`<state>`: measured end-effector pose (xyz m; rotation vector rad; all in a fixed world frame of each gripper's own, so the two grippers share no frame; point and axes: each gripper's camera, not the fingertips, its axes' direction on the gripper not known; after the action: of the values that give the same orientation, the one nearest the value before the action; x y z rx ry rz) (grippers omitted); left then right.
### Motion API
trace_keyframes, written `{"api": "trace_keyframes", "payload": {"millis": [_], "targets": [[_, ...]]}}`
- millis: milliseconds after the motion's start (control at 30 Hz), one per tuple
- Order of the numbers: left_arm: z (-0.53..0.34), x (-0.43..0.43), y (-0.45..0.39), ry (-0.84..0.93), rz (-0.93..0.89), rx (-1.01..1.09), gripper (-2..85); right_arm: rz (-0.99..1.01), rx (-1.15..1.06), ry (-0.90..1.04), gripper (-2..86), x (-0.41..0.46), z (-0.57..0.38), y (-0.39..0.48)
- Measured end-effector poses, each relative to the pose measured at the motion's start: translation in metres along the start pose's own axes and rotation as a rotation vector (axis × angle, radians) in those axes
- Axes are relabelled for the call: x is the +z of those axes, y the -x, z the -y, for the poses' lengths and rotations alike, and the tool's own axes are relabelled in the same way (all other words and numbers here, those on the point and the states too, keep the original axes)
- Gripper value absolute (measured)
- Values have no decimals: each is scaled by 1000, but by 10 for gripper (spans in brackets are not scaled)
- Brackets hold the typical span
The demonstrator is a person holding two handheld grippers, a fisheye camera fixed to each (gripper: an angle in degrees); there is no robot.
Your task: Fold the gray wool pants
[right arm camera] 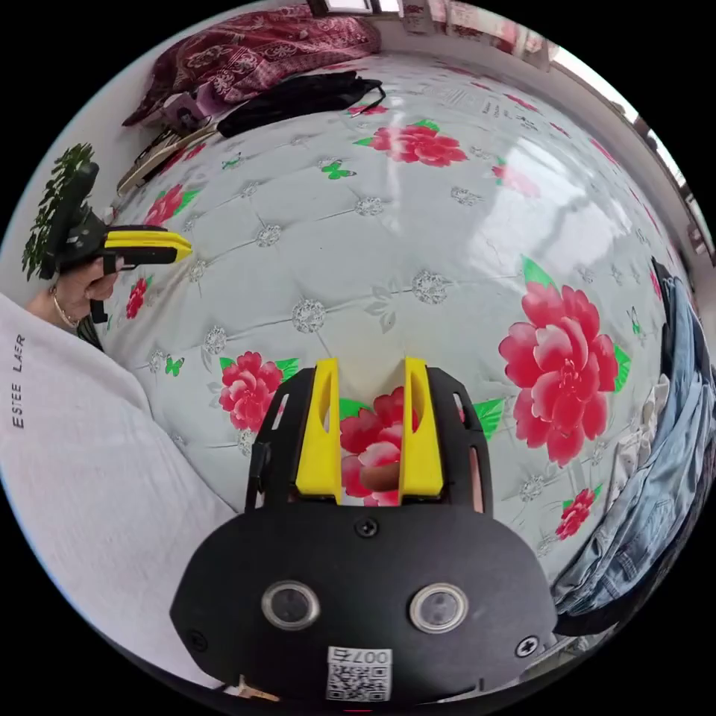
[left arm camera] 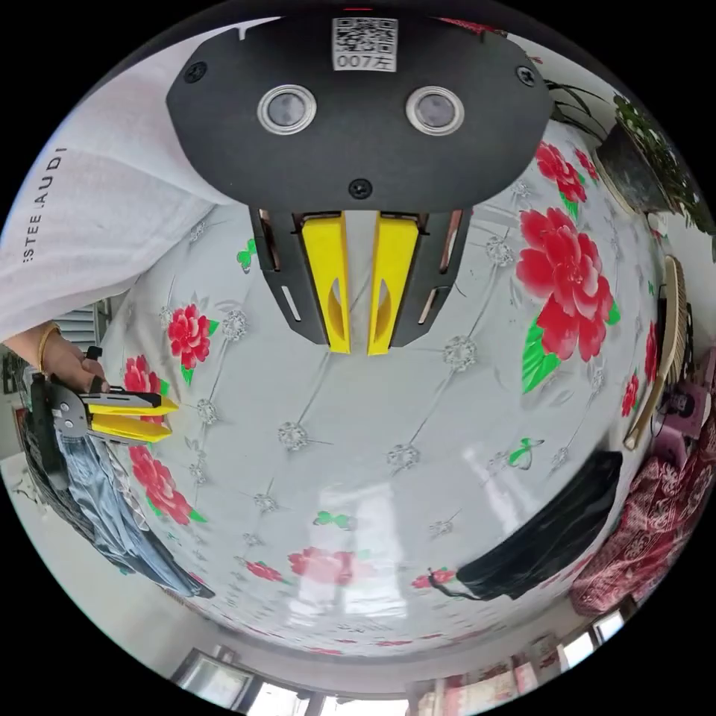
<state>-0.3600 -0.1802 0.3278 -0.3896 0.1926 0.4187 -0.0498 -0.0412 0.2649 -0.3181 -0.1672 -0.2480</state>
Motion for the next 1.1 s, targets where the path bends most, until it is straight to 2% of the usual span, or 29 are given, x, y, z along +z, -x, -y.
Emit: {"api": "trace_keyframes", "payload": {"millis": [133, 233, 300, 400, 500, 600, 667, 733, 800, 867, 967, 1100], "targets": [[24, 0, -39, 49, 22, 72, 38, 3, 220, -44, 98, -27, -18, -36], [26, -3, -61, 68, 32, 108, 30, -252, 428, -196, 98, -89, -77, -97], [24, -2, -72, 88, 51, 127, 24, -468, 699, -329, 100, -161, -148, -165], [17, -9, -80, 60, 83, 118, 3, -603, 1060, -500, 106, -259, -253, -241], [14, -16, -80, 53, 67, 67, -7, -768, 1206, -571, 107, -330, -323, -279], [14, -23, -77, 87, 52, 16, -9, -858, 1242, -482, 111, -371, -350, -313], [8, -33, -78, 88, 84, 13, -10, -839, 1282, -462, 111, -383, -363, -331], [1, -37, -79, 99, 121, 17, -10, -745, 1356, -475, 106, -385, -379, -351], [-8, -38, -80, 125, 144, 13, -10, -498, 1438, -497, 86, -362, -398, -374], [-22, -37, -80, 154, 152, -10, -10, -395, 1501, -474, 59, -340, -404, -378], [-39, -42, -79, 143, 131, -48, -10, -457, 1425, -626, 17, -336, -391, -344], [-61, -58, -77, 69, 79, -36, -10, -437, 1108, -907, 1, -390, -335, -289]]}}
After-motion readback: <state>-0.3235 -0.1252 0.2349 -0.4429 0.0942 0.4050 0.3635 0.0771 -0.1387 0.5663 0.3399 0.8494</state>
